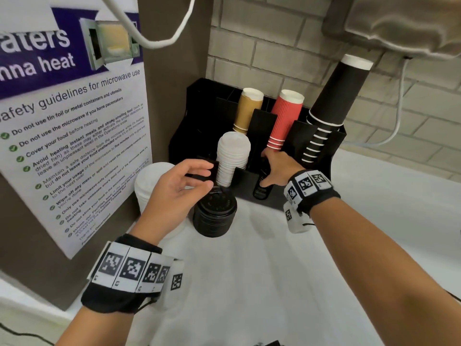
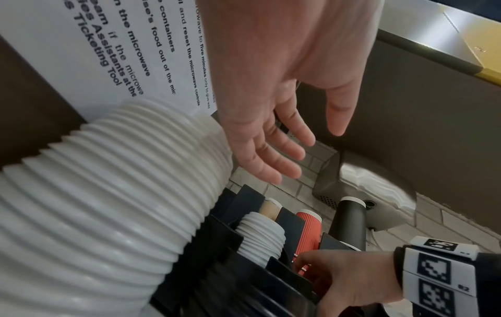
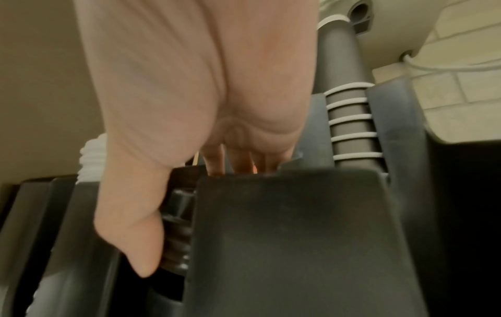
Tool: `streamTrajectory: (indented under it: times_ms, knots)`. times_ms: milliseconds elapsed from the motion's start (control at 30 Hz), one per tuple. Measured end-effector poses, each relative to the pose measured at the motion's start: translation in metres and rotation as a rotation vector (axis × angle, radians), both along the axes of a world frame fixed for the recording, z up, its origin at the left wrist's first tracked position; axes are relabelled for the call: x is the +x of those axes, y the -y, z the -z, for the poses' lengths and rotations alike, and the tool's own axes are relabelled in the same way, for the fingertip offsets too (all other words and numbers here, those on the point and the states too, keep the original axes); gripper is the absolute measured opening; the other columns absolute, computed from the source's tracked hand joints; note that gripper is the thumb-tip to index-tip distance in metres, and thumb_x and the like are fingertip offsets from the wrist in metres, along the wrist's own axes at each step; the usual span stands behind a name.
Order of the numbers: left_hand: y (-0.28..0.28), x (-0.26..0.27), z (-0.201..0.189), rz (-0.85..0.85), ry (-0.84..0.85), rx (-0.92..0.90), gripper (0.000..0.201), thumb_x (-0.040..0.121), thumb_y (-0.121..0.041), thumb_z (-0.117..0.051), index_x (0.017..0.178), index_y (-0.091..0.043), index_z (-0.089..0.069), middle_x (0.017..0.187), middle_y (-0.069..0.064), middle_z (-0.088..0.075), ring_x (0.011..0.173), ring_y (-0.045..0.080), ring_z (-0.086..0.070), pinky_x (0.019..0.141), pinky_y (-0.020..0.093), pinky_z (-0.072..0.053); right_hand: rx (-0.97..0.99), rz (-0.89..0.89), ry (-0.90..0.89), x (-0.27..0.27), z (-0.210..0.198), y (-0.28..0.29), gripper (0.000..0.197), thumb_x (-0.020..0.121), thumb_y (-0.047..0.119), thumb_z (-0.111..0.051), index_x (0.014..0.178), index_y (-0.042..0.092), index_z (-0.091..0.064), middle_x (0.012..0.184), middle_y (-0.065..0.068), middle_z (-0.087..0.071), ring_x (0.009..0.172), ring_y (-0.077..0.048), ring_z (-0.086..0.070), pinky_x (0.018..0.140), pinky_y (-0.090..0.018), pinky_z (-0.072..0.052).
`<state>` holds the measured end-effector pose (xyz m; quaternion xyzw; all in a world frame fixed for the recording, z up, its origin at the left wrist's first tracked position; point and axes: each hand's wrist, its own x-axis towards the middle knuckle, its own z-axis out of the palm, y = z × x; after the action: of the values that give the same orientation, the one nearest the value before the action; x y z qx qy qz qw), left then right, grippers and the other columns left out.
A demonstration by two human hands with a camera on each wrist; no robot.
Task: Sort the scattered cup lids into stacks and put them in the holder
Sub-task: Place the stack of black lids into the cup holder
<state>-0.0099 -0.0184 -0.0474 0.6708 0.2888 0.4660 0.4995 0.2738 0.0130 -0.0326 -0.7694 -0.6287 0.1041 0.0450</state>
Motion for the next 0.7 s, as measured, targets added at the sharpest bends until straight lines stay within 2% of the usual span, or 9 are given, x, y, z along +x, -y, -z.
streamTrajectory:
  times_ms: [133, 267, 400, 467, 533, 600, 700]
  knots:
    - [0.001, -0.002, 0.001, -0.004, 0.003, -0.006, 0.031, 0.087, -0.003, -0.066, 0.104, -0.029, -0.064, 0.104, -0.007, -0.065, 0.082, -0.001, -0.063, 0.078, 0.01, -0.047, -0.075, -0.028, 0.091, -0.009, 0.003, -0.003, 0.079, 0.067, 0.015, -0.082, 0.134, 0.006, -0.04, 0.115, -0.016, -0.054, 0.088, -0.026, -0.057, 0.075, -0.039, -0.056]
    - [0.0, -0.004, 0.001, -0.019, -0.008, -0.011, 0.031, 0.087, -0.004, -0.066, 0.104, -0.03, -0.064, 0.103, -0.009, -0.065, 0.082, 0.001, -0.064, 0.079, 0.01, -0.046, -0.106, -0.025, 0.131, -0.015, 0.008, -0.002, 0.078, 0.066, 0.016, -0.083, 0.129, 0.005, -0.04, 0.109, -0.015, -0.055, 0.088, -0.028, -0.059, 0.074, -0.042, -0.057]
    - [0.0, -0.003, 0.001, -0.019, 0.006, -0.014, 0.03, 0.087, -0.002, -0.066, 0.104, -0.027, -0.064, 0.103, -0.004, -0.065, 0.08, 0.001, -0.063, 0.08, 0.012, -0.047, -0.1, -0.009, 0.168, -0.02, 0.013, -0.001, 0.069, 0.064, 0.019, -0.085, 0.116, 0.006, -0.042, 0.097, -0.01, -0.056, 0.079, -0.024, -0.057, 0.063, -0.037, -0.054]
    - [0.0, -0.002, 0.001, -0.017, 0.005, -0.019, 0.03, 0.087, -0.002, -0.066, 0.103, -0.027, -0.064, 0.104, -0.005, -0.065, 0.08, 0.001, -0.063, 0.081, 0.013, -0.047, -0.096, -0.005, 0.202, -0.021, 0.016, 0.001, 0.065, 0.064, 0.021, -0.086, 0.111, 0.005, -0.044, 0.098, -0.011, -0.057, 0.078, -0.023, -0.056, 0.062, -0.035, -0.052]
    - [0.0, -0.002, 0.002, -0.017, 0.005, -0.021, 0.03, 0.087, -0.002, -0.066, 0.103, -0.028, -0.064, 0.104, -0.005, -0.065, 0.08, 0.001, -0.063, 0.081, 0.013, -0.047, -0.094, -0.02, 0.243, -0.023, 0.016, 0.002, 0.063, 0.065, 0.023, -0.086, 0.111, 0.004, -0.047, 0.106, -0.013, -0.057, 0.086, -0.026, -0.057, 0.069, -0.037, -0.053]
    - [-0.001, -0.003, 0.003, -0.018, 0.007, -0.024, 0.031, 0.087, -0.001, -0.066, 0.102, -0.029, -0.064, 0.103, -0.005, -0.065, 0.08, 0.002, -0.062, 0.08, 0.014, -0.047, -0.128, -0.055, 0.294, -0.025, 0.014, 0.004, 0.066, 0.066, 0.026, -0.085, 0.117, 0.002, -0.049, 0.116, -0.013, -0.051, 0.101, -0.028, -0.055, 0.078, -0.038, -0.053]
    - [-0.003, -0.003, 0.004, -0.016, 0.007, -0.026, 0.032, 0.087, -0.002, -0.066, 0.102, -0.031, -0.064, 0.102, -0.008, -0.065, 0.083, 0.004, -0.063, 0.08, 0.015, -0.047, -0.233, -0.079, 0.427, -0.03, 0.002, 0.008, 0.06, 0.07, 0.031, -0.08, 0.119, 0.005, -0.057, 0.125, -0.011, -0.042, 0.118, -0.028, -0.042, 0.09, -0.039, -0.046]
